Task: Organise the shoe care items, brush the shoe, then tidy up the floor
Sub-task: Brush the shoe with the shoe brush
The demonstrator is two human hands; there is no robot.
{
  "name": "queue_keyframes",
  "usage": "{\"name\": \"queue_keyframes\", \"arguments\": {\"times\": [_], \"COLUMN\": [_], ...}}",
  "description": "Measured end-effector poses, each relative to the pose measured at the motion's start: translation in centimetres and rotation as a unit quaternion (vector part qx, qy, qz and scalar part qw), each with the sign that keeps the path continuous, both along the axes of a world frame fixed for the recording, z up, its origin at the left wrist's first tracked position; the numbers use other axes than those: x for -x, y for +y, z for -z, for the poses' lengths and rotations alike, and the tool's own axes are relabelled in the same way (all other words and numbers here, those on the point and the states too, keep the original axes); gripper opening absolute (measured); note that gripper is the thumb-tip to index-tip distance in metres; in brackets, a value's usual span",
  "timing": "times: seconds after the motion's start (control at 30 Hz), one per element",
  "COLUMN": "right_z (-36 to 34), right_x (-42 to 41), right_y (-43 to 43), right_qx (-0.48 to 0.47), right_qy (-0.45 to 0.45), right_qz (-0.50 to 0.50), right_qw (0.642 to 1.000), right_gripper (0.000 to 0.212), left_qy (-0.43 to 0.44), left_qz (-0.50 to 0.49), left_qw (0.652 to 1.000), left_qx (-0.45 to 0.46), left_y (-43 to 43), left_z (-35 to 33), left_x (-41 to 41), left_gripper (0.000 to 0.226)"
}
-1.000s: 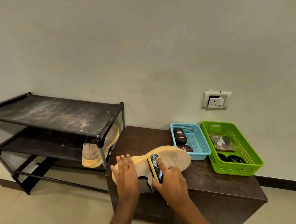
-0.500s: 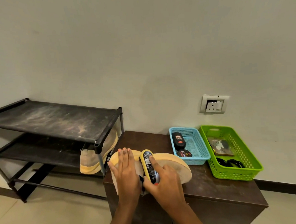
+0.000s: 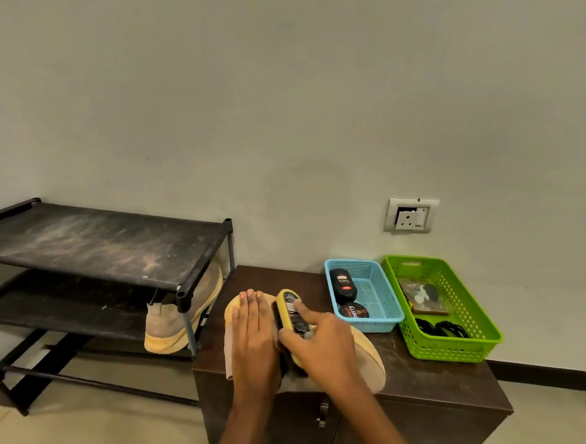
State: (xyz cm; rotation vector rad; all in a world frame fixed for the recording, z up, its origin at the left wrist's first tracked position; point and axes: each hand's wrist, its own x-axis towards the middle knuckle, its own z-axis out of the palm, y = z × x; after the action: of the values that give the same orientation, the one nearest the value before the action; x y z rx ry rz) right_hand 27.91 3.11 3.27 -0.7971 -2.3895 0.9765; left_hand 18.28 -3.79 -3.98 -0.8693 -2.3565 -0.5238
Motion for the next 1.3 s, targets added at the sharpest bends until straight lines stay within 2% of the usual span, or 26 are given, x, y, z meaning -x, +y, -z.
{"name": "queue_keyframes", "arguments": {"times": [0.07,0.13,0.27,0.4,0.5,0.57,0.7,0.83,0.87,0.93,1.0,1.03,1.2,1.3], "right_z": [0.0,0.6,0.7,1.3,1.1,1.5,2.9,3.4,3.5,3.9,4.3,4.4,3.6,3.6], "right_x": [-0.5,-0.6,0.3,-0.4,-0.7,-0.7,-0.8,-0.5,-0.4,-0.4,-0.9,-0.9,-0.2,-0.5], "right_y": [1.6,2.4,0.3,1.3,-0.6,-1.2,0.9,-1.4,-1.1,1.0,2.8,2.9,-1.1,1.1], "right_qx": [-0.033,-0.017,0.048,-0.002,0.031,0.015,-0.049,-0.042,-0.045,-0.055,-0.077,-0.073,-0.033,-0.034], "right_qy": [-0.015,-0.018,0.018,0.005,0.023,0.025,-0.030,0.005,0.017,0.024,-0.008,-0.019,0.022,0.072], "right_qz": [0.060,0.092,0.011,0.066,-0.010,-0.042,0.067,-0.051,-0.055,0.022,0.111,0.126,-0.040,0.037], "right_qw": [0.998,0.995,0.999,0.998,0.999,0.999,0.996,0.998,0.997,0.998,0.991,0.989,0.998,0.996], "right_gripper": [0.058,0.057,0.057,0.060,0.058,0.059,0.064,0.065,0.064,0.062,0.064,0.065,0.063,0.057], "left_qy": [-0.019,-0.022,-0.051,-0.075,-0.063,-0.075,-0.114,-0.122,-0.134,-0.160,-0.161,-0.164,-0.193,-0.197], "left_qz": [0.011,0.027,-0.002,-0.008,-0.006,-0.011,-0.021,-0.043,-0.046,-0.051,-0.055,-0.055,-0.063,-0.072], "left_qw": [0.999,0.999,0.999,0.997,0.998,0.997,0.993,0.991,0.989,0.984,0.981,0.980,0.967,0.962], "left_qx": [-0.025,-0.029,-0.003,-0.027,-0.021,-0.021,-0.016,-0.029,-0.040,-0.065,-0.091,-0.102,-0.153,-0.173], "left_y": [0.3,0.6,0.6,0.4,0.4,0.4,0.6,0.8,0.6,0.2,0.1,0.1,0.4,0.2], "left_z": [-0.5,-0.7,-0.3,-0.9,-0.3,-0.2,-0.9,0.0,-0.1,-0.5,-0.6,-0.6,-0.4,-0.7], "left_x": [-0.6,-1.2,-0.8,-0.6,0.0,0.1,-0.7,0.4,0.5,0.3,0.0,0.0,0.6,0.0], "left_gripper": [0.070,0.075,0.082,0.081,0.083,0.082,0.082,0.073,0.070,0.068,0.069,0.070,0.067,0.071]}}
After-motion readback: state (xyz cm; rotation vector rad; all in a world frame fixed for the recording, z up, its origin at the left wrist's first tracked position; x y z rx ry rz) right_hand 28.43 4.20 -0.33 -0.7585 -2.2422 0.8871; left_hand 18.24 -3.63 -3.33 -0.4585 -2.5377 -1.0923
